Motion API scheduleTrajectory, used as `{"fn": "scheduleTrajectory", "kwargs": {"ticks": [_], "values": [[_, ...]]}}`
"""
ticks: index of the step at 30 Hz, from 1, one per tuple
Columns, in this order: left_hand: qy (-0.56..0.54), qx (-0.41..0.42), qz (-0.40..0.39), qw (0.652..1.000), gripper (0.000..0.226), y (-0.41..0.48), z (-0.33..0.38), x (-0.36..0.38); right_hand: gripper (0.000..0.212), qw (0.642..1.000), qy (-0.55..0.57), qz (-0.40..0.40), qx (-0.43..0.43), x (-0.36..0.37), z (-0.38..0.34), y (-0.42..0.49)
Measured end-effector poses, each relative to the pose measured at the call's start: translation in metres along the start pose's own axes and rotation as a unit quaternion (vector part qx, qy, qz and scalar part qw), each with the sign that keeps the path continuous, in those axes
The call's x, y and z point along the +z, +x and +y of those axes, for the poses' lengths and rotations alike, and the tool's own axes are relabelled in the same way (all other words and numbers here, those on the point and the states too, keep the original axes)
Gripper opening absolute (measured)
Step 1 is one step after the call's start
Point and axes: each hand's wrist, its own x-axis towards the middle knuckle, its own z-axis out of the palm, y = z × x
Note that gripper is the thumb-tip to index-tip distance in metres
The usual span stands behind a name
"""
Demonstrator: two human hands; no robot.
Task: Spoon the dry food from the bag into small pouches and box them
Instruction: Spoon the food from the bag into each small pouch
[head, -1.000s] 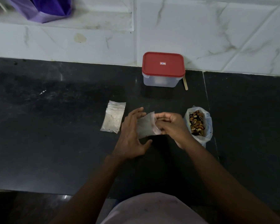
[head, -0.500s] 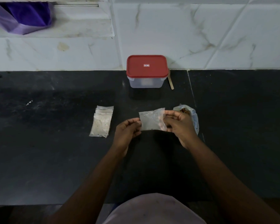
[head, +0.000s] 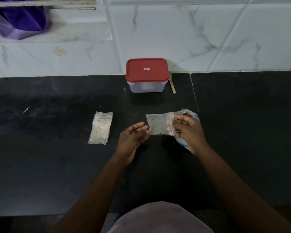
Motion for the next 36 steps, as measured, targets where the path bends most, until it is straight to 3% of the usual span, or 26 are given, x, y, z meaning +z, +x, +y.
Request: {"fn": "scheduleTrajectory", "kwargs": {"ticks": [8,13,15,17,19,22,31,33,36], "values": [[-0.043,-0.015,0.041,0.998,0.054,0.004,-0.003,0.011,0.026,0.999,0.016,0.044,0.001,-0.006,0.000,0.004],[-0.095,-0.047,0.059,0.993,0.042,0.008,-0.003,0.013,0.026,0.998,0.028,0.052,0.011,-0.008,-0.001,0.006],[0.014,0.010,0.101,0.995,0.036,0.010,-0.009,0.014,0.025,0.998,0.012,0.060,-0.004,-0.011,-0.003,0.006],[0.173,0.110,0.135,0.969,0.031,0.011,-0.013,0.017,0.024,0.998,-0.023,0.055,-0.031,-0.012,-0.003,0.006],[0.252,0.175,0.102,0.946,0.025,0.011,-0.014,0.024,0.025,0.996,-0.047,0.052,-0.046,-0.011,-0.004,0.007],[0.327,0.193,0.048,0.924,0.016,0.012,-0.014,0.039,0.025,0.996,-0.055,0.034,-0.055,-0.006,-0.006,0.005],[0.406,0.222,0.025,0.886,0.009,0.016,-0.015,0.054,0.025,0.996,-0.070,-0.025,-0.054,-0.001,-0.010,-0.002],[0.448,0.247,0.037,0.859,0.008,0.014,-0.012,0.054,0.026,0.992,-0.105,-0.020,-0.061,-0.002,-0.008,-0.001],[0.543,0.292,0.049,0.786,0.008,0.013,-0.007,0.052,0.024,0.964,-0.243,0.034,-0.105,-0.003,-0.004,0.004]]}}
